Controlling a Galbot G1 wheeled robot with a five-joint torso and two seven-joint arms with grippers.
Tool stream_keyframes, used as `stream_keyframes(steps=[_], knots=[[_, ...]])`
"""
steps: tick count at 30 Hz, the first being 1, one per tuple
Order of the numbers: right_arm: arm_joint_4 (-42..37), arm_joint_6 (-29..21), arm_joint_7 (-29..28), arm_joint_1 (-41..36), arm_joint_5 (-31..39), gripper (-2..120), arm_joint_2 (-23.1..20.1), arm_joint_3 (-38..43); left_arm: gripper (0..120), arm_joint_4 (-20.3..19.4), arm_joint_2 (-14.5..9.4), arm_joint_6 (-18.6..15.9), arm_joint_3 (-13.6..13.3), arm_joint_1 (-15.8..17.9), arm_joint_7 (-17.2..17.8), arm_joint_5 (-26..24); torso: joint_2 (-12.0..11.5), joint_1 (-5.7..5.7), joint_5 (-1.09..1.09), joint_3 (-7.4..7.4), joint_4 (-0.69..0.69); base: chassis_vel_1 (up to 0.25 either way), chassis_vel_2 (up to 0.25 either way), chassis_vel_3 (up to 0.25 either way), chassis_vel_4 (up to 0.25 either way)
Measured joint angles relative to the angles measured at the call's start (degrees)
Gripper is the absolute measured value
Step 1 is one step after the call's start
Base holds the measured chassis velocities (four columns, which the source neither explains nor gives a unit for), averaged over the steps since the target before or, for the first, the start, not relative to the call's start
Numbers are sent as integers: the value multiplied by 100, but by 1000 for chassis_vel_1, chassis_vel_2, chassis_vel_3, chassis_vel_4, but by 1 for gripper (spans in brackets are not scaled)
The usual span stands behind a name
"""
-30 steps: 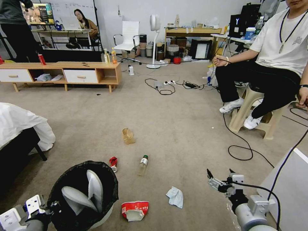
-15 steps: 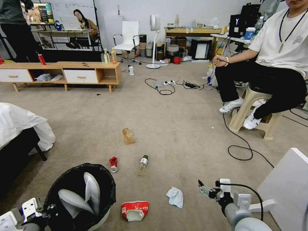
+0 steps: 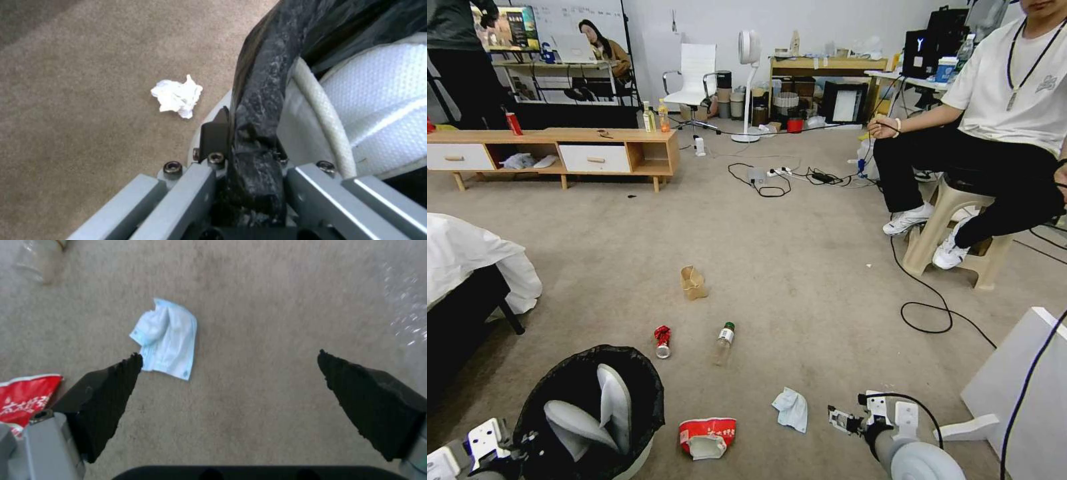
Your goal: Pick up the trash bin and place the garbage on the floor into it.
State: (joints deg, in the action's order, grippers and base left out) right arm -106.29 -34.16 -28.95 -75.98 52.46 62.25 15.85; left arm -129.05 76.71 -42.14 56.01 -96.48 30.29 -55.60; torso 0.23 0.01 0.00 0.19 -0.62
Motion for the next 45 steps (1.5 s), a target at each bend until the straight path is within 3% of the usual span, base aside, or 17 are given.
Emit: stream_keyframes(steps=[11, 24, 45], knots=[[722, 213, 232, 410, -124, 100, 331, -352, 2, -80, 141, 0, 99, -135, -51, 99, 0, 0, -1, 0, 0, 0, 0, 0, 0], [1296, 453, 407, 816, -182, 100, 437, -756, 2, -156, 276, 0, 168, -208, -80, 172, 0, 0, -1, 0, 0, 0, 0, 0, 0], [2253, 779, 641, 1351, -340, 100, 732, -1128, 2, -197, 354, 0, 311, -323, -125, 211, 0, 0, 0, 0, 1, 0, 0, 0, 0]])
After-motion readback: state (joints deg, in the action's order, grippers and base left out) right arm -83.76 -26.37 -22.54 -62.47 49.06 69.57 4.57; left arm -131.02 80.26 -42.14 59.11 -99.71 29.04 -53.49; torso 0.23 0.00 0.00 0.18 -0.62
